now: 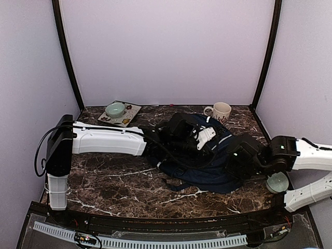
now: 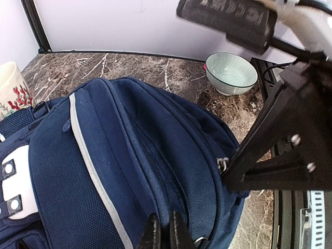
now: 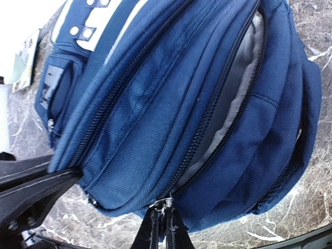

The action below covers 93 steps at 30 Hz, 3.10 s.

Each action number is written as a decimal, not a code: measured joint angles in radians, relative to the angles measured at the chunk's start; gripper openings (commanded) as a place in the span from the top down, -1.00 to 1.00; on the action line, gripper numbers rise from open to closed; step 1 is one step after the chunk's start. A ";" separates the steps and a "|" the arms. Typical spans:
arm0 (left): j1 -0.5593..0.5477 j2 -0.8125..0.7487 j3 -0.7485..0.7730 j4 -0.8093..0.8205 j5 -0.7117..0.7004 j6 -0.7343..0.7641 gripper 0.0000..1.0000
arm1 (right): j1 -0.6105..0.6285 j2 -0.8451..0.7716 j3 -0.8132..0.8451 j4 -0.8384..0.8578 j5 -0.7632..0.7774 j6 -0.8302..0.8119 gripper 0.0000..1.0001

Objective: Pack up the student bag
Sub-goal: Grab the upper front pocket of the student bag, then zip the upper front pocket of the student bag.

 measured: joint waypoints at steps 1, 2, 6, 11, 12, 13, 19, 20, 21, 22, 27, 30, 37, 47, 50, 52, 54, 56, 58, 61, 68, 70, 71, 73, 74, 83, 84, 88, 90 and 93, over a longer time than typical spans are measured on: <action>0.000 0.000 0.000 0.000 -0.001 0.001 1.00 | 0.000 -0.018 0.000 -0.005 -0.001 0.000 1.00; 0.000 -0.001 0.000 0.000 -0.001 0.004 1.00 | -0.001 -0.034 0.000 -0.010 -0.002 0.000 1.00; 0.000 -0.008 -0.004 0.006 -0.003 0.015 1.00 | -0.007 -0.084 0.000 -0.021 -0.016 -0.007 1.00; -0.002 -0.043 -0.050 0.018 -0.003 0.037 1.00 | -0.013 -0.114 0.000 -0.036 -0.060 -0.051 1.00; -0.003 -0.052 -0.063 0.020 0.000 0.043 1.00 | -0.013 -0.116 0.000 -0.041 -0.064 -0.055 1.00; -0.003 -0.058 -0.073 0.021 0.003 0.050 1.00 | -0.013 -0.117 0.000 -0.044 -0.068 -0.057 1.00; -0.006 -0.118 -0.157 0.026 0.021 0.098 1.00 | -0.014 -0.126 0.000 -0.065 -0.078 -0.069 1.00; -0.006 -0.129 -0.168 0.025 0.022 0.107 1.00 | -0.015 -0.130 0.000 -0.067 -0.079 -0.072 1.00; -0.006 -0.140 -0.179 0.024 0.023 0.113 1.00 | -0.018 -0.134 0.000 -0.069 -0.079 -0.074 1.00; -0.006 -0.150 -0.187 0.022 0.023 0.119 1.00 | -0.020 -0.138 0.000 -0.071 -0.079 -0.077 1.00; -0.006 -0.185 -0.222 0.019 0.023 0.131 1.00 | -0.024 -0.151 0.000 -0.069 -0.089 -0.097 1.00; -0.006 -0.208 -0.246 0.018 0.021 0.131 1.00 | -0.025 -0.158 -0.005 -0.047 -0.112 -0.137 1.00; -0.006 -0.305 -0.351 0.005 -0.014 0.140 1.00 | -0.034 -0.106 -0.007 0.081 -0.238 -0.322 1.00; 0.010 -0.567 -0.562 -0.083 -0.173 0.224 1.00 | -0.035 0.221 0.182 0.214 -0.483 -0.576 1.00; 0.011 -0.651 -0.640 -0.090 -0.233 0.240 1.00 | -0.035 0.295 0.233 0.248 -0.544 -0.628 1.00; 0.011 -0.692 -0.677 -0.094 -0.260 0.243 1.00 | -0.035 0.329 0.245 0.274 -0.578 -0.654 1.00; 0.011 -0.721 -0.703 -0.100 -0.280 0.243 1.00 | -0.035 0.355 0.250 0.291 -0.602 -0.674 1.00; 0.011 -0.742 -0.726 -0.104 -0.298 0.243 1.00 | -0.035 0.373 0.255 0.299 -0.616 -0.689 1.00; 0.011 -0.761 -0.748 -0.104 -0.312 0.242 1.00 | -0.035 0.386 0.262 0.304 -0.626 -0.703 1.00; 0.011 -0.809 -0.794 -0.093 -0.325 0.242 1.00 | -0.036 0.388 0.267 0.298 -0.630 -0.723 1.00; 0.010 -0.904 -0.863 -0.080 -0.354 0.251 1.00 | -0.080 0.344 0.245 0.280 -0.636 -0.751 1.00; 0.009 -0.908 -0.865 -0.080 -0.356 0.257 1.00 | -0.102 0.318 0.218 0.276 -0.636 -0.757 1.00; 0.009 -0.908 -0.866 -0.079 -0.356 0.259 1.00 | -0.108 0.312 0.214 0.273 -0.637 -0.760 1.00; 0.008 -0.908 -0.866 -0.077 -0.357 0.262 0.82 | -0.114 0.310 0.213 0.274 -0.644 -0.768 1.00; 0.008 -0.908 -0.865 -0.077 -0.358 0.262 0.35 | -0.115 0.311 0.215 0.274 -0.653 -0.773 1.00; 0.010 -0.915 -0.683 -0.235 -0.343 0.204 -0.47 | -0.122 0.441 0.402 0.187 -0.755 -0.900 1.00; 0.010 -0.921 -0.648 -0.259 -0.318 0.192 -0.43 | -0.122 0.452 0.431 0.180 -0.765 -0.917 1.00; 0.010 -0.942 -0.552 -0.339 -0.206 0.145 -0.29 | -0.124 0.491 0.541 0.172 -0.798 -0.967 1.00; 0.010 -0.943 -0.531 -0.359 -0.161 0.117 -0.16 | -0.124 0.517 0.595 0.173 -0.819 -0.991 1.00; 0.010 -0.937 -0.533 -0.379 -0.138 0.071 -0.07 | -0.124 0.568 0.663 0.169 -0.856 -1.029 1.00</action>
